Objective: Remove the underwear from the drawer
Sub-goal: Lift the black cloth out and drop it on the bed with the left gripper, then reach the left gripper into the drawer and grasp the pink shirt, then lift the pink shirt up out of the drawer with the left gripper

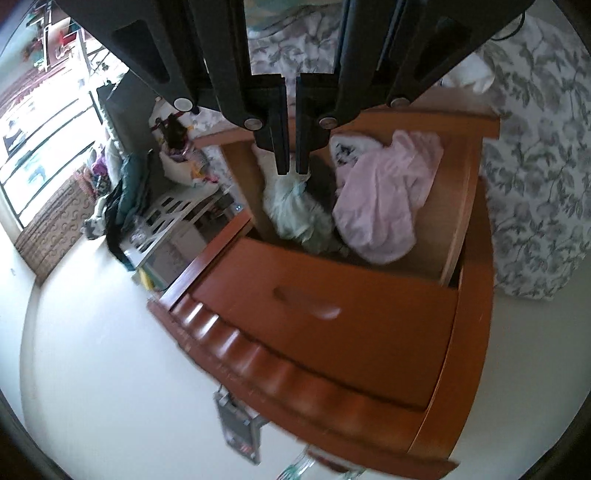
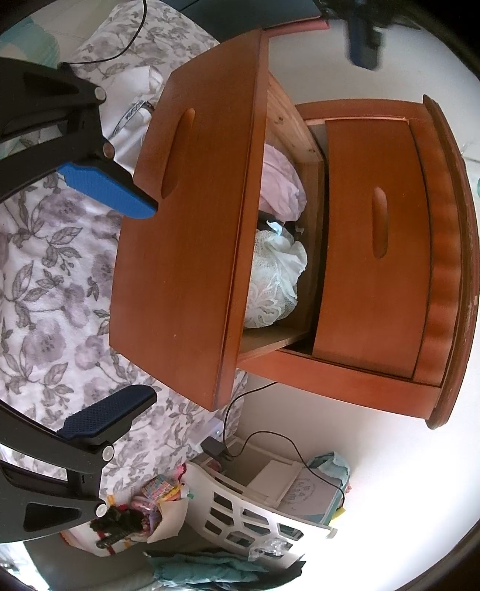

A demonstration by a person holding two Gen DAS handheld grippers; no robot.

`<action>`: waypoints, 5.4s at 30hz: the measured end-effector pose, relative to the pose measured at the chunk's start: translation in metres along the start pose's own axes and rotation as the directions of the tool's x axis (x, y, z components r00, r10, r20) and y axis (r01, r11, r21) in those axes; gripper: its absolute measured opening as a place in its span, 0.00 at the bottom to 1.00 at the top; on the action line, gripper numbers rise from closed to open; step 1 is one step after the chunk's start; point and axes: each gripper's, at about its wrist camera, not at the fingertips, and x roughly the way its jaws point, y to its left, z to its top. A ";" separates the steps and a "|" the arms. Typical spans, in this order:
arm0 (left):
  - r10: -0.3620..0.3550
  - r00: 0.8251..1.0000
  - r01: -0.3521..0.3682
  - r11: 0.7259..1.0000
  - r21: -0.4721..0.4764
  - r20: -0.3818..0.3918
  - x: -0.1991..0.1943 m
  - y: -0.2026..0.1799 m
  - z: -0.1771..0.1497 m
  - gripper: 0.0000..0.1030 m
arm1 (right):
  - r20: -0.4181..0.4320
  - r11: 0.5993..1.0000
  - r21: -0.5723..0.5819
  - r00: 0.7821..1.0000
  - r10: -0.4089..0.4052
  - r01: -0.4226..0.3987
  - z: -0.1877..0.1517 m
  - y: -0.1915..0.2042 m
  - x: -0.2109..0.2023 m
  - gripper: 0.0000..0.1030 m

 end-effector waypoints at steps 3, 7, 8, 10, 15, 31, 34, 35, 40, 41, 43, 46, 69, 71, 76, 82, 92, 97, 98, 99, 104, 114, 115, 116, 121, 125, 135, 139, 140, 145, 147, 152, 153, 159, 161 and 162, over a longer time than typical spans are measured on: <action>0.048 0.999 -0.048 0.999 0.018 -0.020 0.004 0.002 -0.008 0.02 | -0.001 1.000 -0.001 1.000 0.000 0.000 0.000 0.000 0.000 0.91; 0.065 0.997 -0.065 0.998 0.006 -0.045 0.009 0.008 -0.011 0.05 | -0.001 1.000 -0.001 1.000 0.000 0.000 0.000 0.000 0.000 0.91; 0.073 0.996 -0.073 0.997 0.005 -0.050 0.009 0.009 -0.011 0.12 | -0.001 1.000 -0.001 1.000 0.000 0.000 0.000 0.000 0.000 0.91; 0.102 0.993 -0.102 0.995 0.008 -0.055 0.011 0.010 -0.011 0.40 | -0.002 1.000 -0.002 1.000 0.000 0.000 0.000 0.000 0.001 0.91; 0.133 0.989 -0.133 0.991 0.010 -0.062 0.013 0.014 -0.008 0.60 | -0.003 1.000 -0.004 1.000 -0.001 0.001 -0.001 0.001 0.002 0.91; 0.330 0.944 -0.330 0.944 -0.012 0.013 0.023 0.032 0.023 1.00 | -0.007 0.999 0.027 1.000 0.017 -0.017 -0.002 -0.005 0.004 0.91; 0.345 0.938 -0.346 0.937 0.040 0.040 0.026 0.024 0.035 1.00 | -0.008 0.999 0.043 1.000 0.025 -0.024 -0.002 -0.008 0.004 0.91; 0.350 0.936 -0.352 0.934 0.060 0.040 0.028 0.021 0.039 1.00 | -0.008 0.999 0.048 1.000 0.026 -0.026 -0.002 -0.009 0.004 0.91; 0.362 0.932 -0.360 0.928 0.097 -0.003 0.045 0.016 0.057 1.00 | -0.007 0.997 0.065 0.999 0.033 -0.032 -0.003 -0.013 0.004 0.91; 0.374 0.927 -0.371 0.923 0.099 -0.019 0.049 0.016 0.059 1.00 | -0.007 0.997 0.067 0.999 0.034 -0.033 -0.003 -0.013 0.004 0.91; 0.415 0.907 -0.408 0.907 0.104 -0.065 0.060 0.018 0.063 1.00 | -0.007 0.997 0.074 0.999 0.037 -0.036 -0.003 -0.015 0.004 0.91; 0.470 0.867 -0.461 0.883 0.089 -0.168 0.081 0.028 0.066 1.00 | -0.009 0.996 0.082 0.999 0.041 -0.040 -0.003 -0.017 0.005 0.91; 0.549 0.676 -0.521 0.828 0.208 -0.491 0.207 0.055 0.053 1.00 | -0.043 0.994 0.096 0.997 0.056 -0.052 -0.003 -0.019 0.015 0.92; 0.545 0.672 -0.518 0.830 0.209 -0.501 0.215 0.054 0.053 1.00 | -0.046 0.994 0.095 0.997 0.057 -0.053 -0.003 -0.019 0.015 0.92; 0.539 0.658 -0.508 0.833 0.219 -0.525 0.233 0.046 0.056 1.00 | -0.057 0.993 0.100 0.997 0.061 -0.055 -0.004 -0.019 0.019 0.92; 0.569 0.622 -0.521 0.814 0.258 -0.538 0.255 0.034 0.055 0.99 | -0.063 0.992 0.112 0.996 0.066 -0.058 -0.004 -0.022 0.020 0.92; 0.607 0.604 -0.572 0.781 0.249 -0.517 0.243 0.053 0.063 0.78 | -0.063 0.990 0.126 0.996 0.069 -0.060 -0.005 -0.025 0.021 0.92; 0.593 0.625 -0.573 0.790 0.217 -0.508 0.233 0.061 0.068 0.60 | -0.064 0.989 0.132 0.996 0.069 -0.060 -0.005 -0.026 0.021 0.92; 0.592 0.628 -0.573 0.791 0.215 -0.505 0.232 0.062 0.069 0.56 | -0.064 0.990 0.132 0.996 0.069 -0.060 -0.005 -0.026 0.021 0.92; 0.591 0.629 -0.572 0.792 0.215 -0.504 0.230 0.064 0.070 0.54 | -0.063 0.990 0.131 0.996 0.068 -0.059 -0.005 -0.025 0.021 0.92; 0.563 0.645 -0.544 0.813 0.207 -0.516 0.226 0.070 0.065 0.33 | -0.060 0.990 0.127 0.996 0.064 -0.056 -0.005 -0.024 0.020 0.92; 0.521 0.712 -0.511 0.844 0.162 -0.471 0.200 0.066 0.062 0.10 | -0.051 0.990 0.129 0.997 0.057 -0.050 -0.005 -0.025 0.017 0.92; 0.510 0.725 -0.505 0.851 0.146 -0.463 0.195 0.067 0.063 0.09 | -0.050 0.991 0.128 0.997 0.055 -0.048 -0.005 -0.025 0.016 0.92; 0.501 0.737 -0.500 0.856 0.134 -0.453 0.191 0.068 0.063 0.09 | -0.049 0.991 0.128 0.997 0.054 -0.047 -0.005 -0.025 0.016 0.92; 0.431 0.815 -0.450 0.892 0.045 -0.388 0.154 0.069 0.066 0.09 | -0.042 0.992 0.124 0.998 0.043 -0.037 -0.005 -0.024 0.014 0.92; 0.370 0.869 -0.400 0.916 -0.025 -0.329 0.120 0.072 0.063 0.08 | -0.041 0.992 0.121 0.999 0.036 -0.031 -0.004 -0.023 0.012 0.92; 0.250 0.957 -0.266 0.958 -0.103 -0.147 0.043 0.062 0.059 0.08 | -0.026 0.995 0.097 1.000 0.013 -0.010 -0.003 -0.018 0.008 0.92; 0.194 0.978 -0.201 0.974 -0.103 -0.077 0.030 0.044 0.064 0.08 | -0.024 0.995 0.101 1.000 0.007 -0.004 -0.003 -0.019 0.007 0.92; 0.181 0.982 -0.186 0.977 -0.101 -0.060 0.026 0.041 0.064 0.08 | -0.024 0.995 0.101 1.000 0.004 -0.002 -0.003 -0.019 0.007 0.92; 0.135 0.991 -0.133 0.988 -0.077 0.015 0.004 0.024 0.067 0.08 | -0.019 0.995 0.100 1.000 -0.004 0.006 -0.003 -0.019 0.005 0.92; 0.117 0.992 -0.113 0.992 -0.063 0.048 -0.010 0.017 0.068 0.08 | -0.017 0.995 0.099 1.000 -0.005 0.006 -0.003 -0.019 0.005 0.92; 0.083 0.988 -0.082 0.997 -0.011 0.131 -0.045 -0.003 0.070 0.08 | -0.015 0.996 0.094 1.000 -0.010 0.011 -0.003 -0.018 0.004 0.93; 0.075 0.986 -0.076 0.997 0.000 0.151 -0.053 -0.008 0.071 0.08 | -0.014 0.996 0.092 1.000 -0.011 0.012 -0.003 -0.018 0.003 0.93; 0.017 0.962 -0.040 0.996 0.078 0.273 -0.107 -0.041 0.073 0.08 | -0.004 0.996 0.085 1.000 -0.019 0.019 -0.003 -0.017 0.000 0.93; -0.008 0.949 -0.028 0.994 0.109 0.314 -0.125 -0.053 0.073 0.08 | -0.001 0.996 0.087 1.000 -0.021 0.021 -0.003 -0.018 -0.001 0.93; -0.021 0.942 -0.023 0.992 0.126 0.335 -0.135 -0.060 0.072 0.08 | 0.000 0.996 0.088 1.000 -0.021 0.021 -0.003 -0.018 -0.002 0.93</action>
